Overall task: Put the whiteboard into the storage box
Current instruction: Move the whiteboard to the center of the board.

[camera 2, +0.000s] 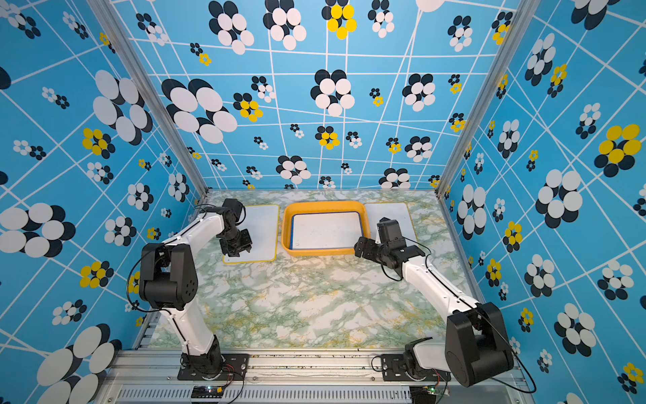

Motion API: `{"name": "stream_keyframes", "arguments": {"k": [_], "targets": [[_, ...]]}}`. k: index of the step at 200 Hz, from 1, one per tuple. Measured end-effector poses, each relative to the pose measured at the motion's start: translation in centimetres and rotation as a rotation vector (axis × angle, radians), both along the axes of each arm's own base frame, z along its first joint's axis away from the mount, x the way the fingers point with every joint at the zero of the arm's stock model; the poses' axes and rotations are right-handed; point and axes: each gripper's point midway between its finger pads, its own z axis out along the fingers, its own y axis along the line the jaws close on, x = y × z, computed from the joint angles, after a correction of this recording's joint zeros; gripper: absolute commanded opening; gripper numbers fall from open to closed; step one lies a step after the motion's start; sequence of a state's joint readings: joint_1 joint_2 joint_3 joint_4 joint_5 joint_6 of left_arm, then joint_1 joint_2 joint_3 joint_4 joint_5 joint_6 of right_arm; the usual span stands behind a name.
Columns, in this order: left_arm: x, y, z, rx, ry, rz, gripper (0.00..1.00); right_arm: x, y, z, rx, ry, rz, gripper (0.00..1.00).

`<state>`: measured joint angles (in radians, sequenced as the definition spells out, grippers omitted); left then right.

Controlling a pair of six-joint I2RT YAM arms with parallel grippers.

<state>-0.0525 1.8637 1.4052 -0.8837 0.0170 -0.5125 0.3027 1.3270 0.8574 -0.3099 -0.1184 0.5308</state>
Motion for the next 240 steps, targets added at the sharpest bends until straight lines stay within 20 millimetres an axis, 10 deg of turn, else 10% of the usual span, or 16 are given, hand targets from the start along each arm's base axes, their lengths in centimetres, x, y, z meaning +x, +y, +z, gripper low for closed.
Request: {"name": "stream_keyframes", "arguments": {"k": [240], "targets": [[0.6,1.4,-4.5,0.03,-0.121,0.131,0.42,-5.8,2.9,-3.6,0.106,0.125,0.019,0.95]]}}
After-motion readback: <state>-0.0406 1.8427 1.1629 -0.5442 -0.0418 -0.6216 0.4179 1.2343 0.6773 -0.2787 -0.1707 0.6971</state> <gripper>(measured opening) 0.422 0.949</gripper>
